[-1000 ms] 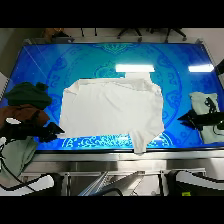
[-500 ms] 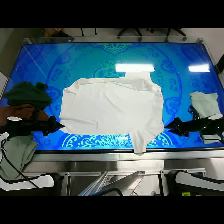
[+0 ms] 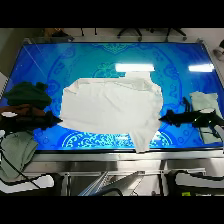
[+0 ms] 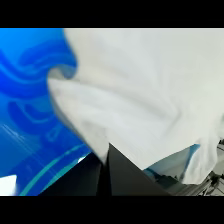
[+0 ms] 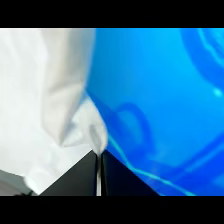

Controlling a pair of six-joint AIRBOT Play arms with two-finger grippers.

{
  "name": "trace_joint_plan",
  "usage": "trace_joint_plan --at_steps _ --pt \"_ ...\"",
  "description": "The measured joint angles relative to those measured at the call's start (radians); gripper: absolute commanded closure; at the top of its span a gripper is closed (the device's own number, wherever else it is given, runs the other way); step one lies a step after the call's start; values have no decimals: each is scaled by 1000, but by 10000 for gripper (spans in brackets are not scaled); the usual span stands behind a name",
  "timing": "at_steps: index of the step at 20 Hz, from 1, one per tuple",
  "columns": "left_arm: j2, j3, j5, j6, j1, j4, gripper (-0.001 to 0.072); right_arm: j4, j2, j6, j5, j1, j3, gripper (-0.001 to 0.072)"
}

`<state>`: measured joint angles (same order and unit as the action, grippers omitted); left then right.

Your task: Fold the shirts.

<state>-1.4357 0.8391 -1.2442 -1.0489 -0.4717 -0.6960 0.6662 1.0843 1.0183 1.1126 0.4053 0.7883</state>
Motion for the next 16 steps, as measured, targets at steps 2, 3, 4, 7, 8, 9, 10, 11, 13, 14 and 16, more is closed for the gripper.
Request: trace_joint_plan --at_steps 2,3,4,7,8,9,10,11,13,14,16 --pt "84 76 -33 0 0 61 695 -29 -56 -2 61 -3 115 687" --pt "140 128 -45 -1 -2 99 695 -46 -91 -2 67 1 186 687" --pt "194 184 -50 -5 -3 140 696 -71 -132 1 85 7 276 687" --pt "367 405 -45 -18 -14 266 695 -135 -233 2 108 35 533 687" --pt "418 480 -29 -24 -24 294 696 -150 -268 2 102 47 625 687" --pt "471 559 -8 -31 -40 316 695 -163 -300 0 87 57 716 687" --pt "517 628 14 -31 -60 334 695 -165 -327 -6 71 67 793 687" --pt "563 693 35 -34 -89 345 696 -163 -352 -11 44 76 868 687" --pt "636 790 61 -39 -164 356 695 -129 -390 -18 -8 89 989 687" --pt "662 826 67 -42 -200 353 695 -109 -402 -21 -33 93 1039 687" --pt "692 875 71 -58 -246 326 695 -71 -413 -25 -69 97 1100 687"
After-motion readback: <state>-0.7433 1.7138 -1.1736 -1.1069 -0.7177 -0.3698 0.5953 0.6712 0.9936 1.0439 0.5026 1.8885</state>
